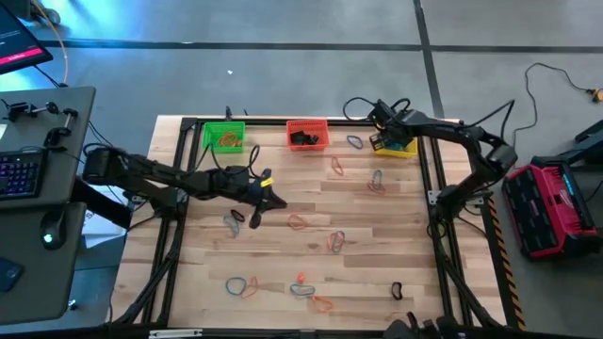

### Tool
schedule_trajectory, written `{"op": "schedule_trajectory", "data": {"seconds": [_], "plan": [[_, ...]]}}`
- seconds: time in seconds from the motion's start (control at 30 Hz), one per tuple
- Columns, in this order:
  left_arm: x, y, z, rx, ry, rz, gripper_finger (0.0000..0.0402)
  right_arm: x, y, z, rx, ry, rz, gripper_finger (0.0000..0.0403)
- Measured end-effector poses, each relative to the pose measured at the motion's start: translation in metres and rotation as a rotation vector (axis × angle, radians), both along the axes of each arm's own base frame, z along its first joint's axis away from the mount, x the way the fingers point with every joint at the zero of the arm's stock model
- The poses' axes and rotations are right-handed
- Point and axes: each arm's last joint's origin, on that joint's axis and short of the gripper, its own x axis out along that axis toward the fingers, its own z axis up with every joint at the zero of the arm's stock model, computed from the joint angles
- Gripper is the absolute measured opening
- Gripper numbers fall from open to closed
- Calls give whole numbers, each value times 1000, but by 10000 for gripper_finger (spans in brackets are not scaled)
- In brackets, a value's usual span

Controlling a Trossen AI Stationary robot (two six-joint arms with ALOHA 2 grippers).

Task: Sort rubber bands into baskets
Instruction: Put the orange rubber band into the green bin

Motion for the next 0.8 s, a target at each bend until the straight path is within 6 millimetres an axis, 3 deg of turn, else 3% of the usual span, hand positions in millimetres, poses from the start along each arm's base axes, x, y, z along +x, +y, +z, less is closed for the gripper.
{"op": "schedule_trajectory", "data": {"seconds": [0.1, 0.17, 0.4, 0.63, 0.8], "plan": [[-4, -7, 15, 14, 46, -31, 10, 7, 2, 16, 33, -31, 94, 152], [-8, -14, 24, 21, 75, -59, 3, 13, 8, 29, 39, -96, 160, 142], [-25, -43, 48, 11, 203, -127, 0, 34, 51, 62, -49, -208, 355, 12], [-34, -86, 58, 58, 363, -151, 0, 60, 100, 78, -93, -335, 518, 12], [-36, -122, 63, -17, 450, -139, 15, 72, 127, 79, -86, -381, 591, 5]]}}
